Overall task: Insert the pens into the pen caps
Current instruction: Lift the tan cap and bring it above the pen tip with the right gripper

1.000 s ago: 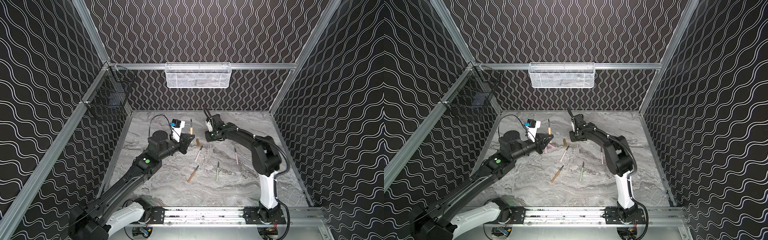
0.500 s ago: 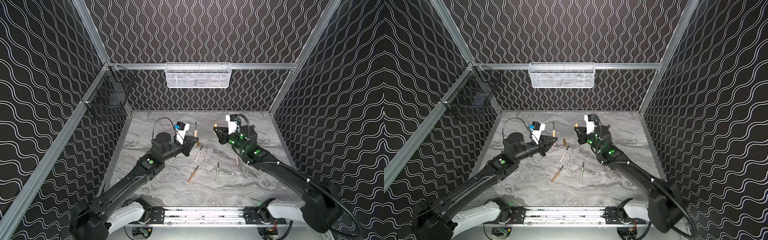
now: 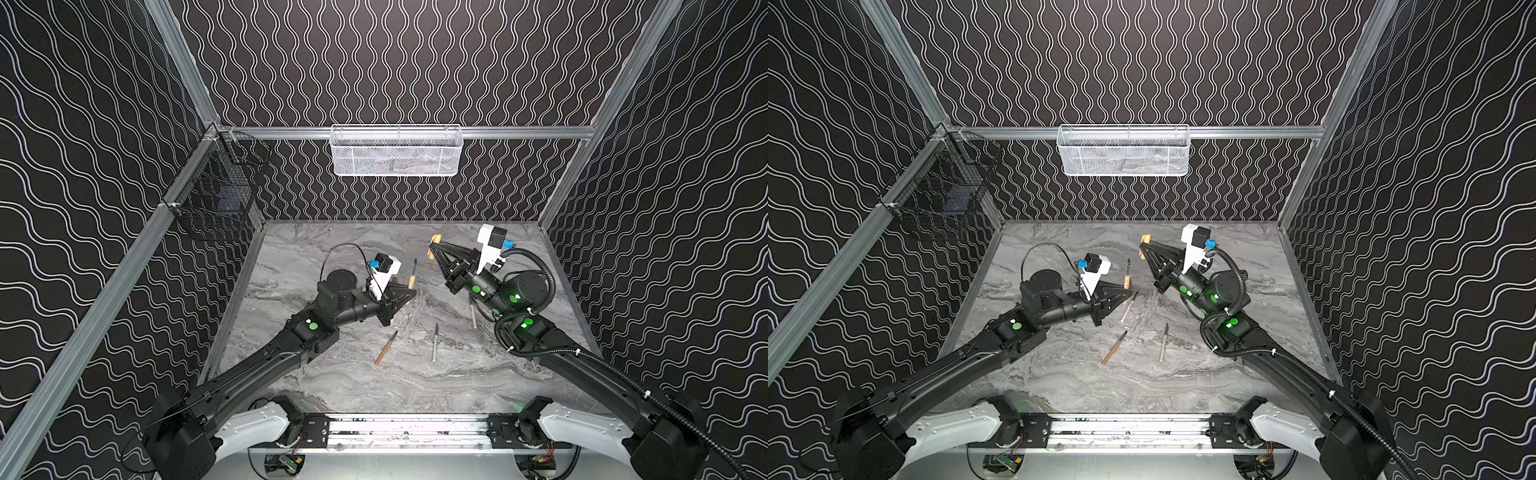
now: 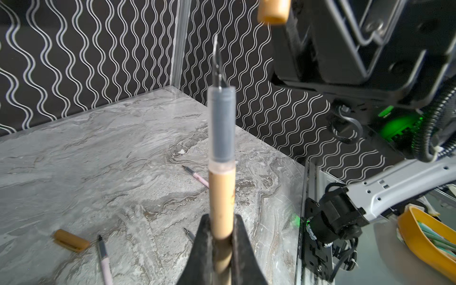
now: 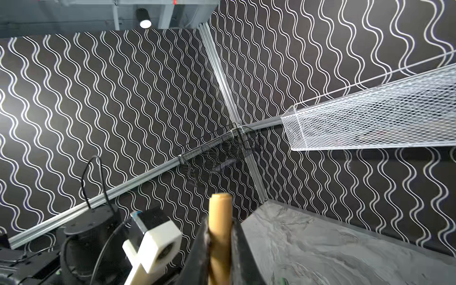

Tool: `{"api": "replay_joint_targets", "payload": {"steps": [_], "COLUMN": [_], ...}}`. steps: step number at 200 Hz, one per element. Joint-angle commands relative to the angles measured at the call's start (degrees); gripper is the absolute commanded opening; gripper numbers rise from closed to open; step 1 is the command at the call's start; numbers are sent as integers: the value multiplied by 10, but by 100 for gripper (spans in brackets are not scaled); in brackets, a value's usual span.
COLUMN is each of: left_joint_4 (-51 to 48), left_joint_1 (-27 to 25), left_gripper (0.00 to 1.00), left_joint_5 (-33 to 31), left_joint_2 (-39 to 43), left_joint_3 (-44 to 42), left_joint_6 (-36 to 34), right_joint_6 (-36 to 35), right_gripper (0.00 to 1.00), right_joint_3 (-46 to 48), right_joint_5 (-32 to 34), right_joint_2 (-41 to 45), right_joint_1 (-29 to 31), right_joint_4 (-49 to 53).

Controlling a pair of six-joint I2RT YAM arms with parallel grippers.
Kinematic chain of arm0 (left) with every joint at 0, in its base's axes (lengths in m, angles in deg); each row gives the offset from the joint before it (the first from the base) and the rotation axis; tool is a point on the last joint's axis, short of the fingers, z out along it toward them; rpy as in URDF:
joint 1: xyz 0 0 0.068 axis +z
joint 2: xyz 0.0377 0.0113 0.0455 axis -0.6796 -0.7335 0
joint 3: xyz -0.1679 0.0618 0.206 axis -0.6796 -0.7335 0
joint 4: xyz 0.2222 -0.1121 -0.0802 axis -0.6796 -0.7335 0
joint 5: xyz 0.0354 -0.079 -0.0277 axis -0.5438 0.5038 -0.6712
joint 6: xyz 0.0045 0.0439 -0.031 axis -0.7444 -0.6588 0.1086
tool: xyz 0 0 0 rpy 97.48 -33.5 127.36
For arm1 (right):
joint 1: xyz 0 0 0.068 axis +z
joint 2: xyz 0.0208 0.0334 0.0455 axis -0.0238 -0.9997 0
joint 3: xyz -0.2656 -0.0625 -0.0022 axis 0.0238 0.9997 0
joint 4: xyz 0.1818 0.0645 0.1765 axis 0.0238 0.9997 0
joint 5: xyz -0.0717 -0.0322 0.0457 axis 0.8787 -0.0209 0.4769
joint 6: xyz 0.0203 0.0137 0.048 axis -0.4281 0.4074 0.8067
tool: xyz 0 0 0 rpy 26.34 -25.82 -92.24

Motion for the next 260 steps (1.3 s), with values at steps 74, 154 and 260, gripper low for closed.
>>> {"api": "replay_joint_targets", "payload": {"steps": [74, 154, 260], "left_joint_4": [8, 1, 10], "left_joint_1": [-10, -10, -10], "left_gripper": [0, 0, 0], "left_joint_5": [7, 0, -11], "left_joint_2": [-2, 4, 16], "left_joint_3": [9, 10, 3], "left_joint_6": [-26, -35, -31], "right_joint_6": [24, 32, 29], "right_gripper": [5, 5, 5], "right_joint_3": [-5, -1, 17], "right_joint_5": [-24, -33, -32], "right_joint_2": [-23, -33, -31], "right_joint_1": [15, 21, 30], "right_joint_4": [-56, -61, -50]}}
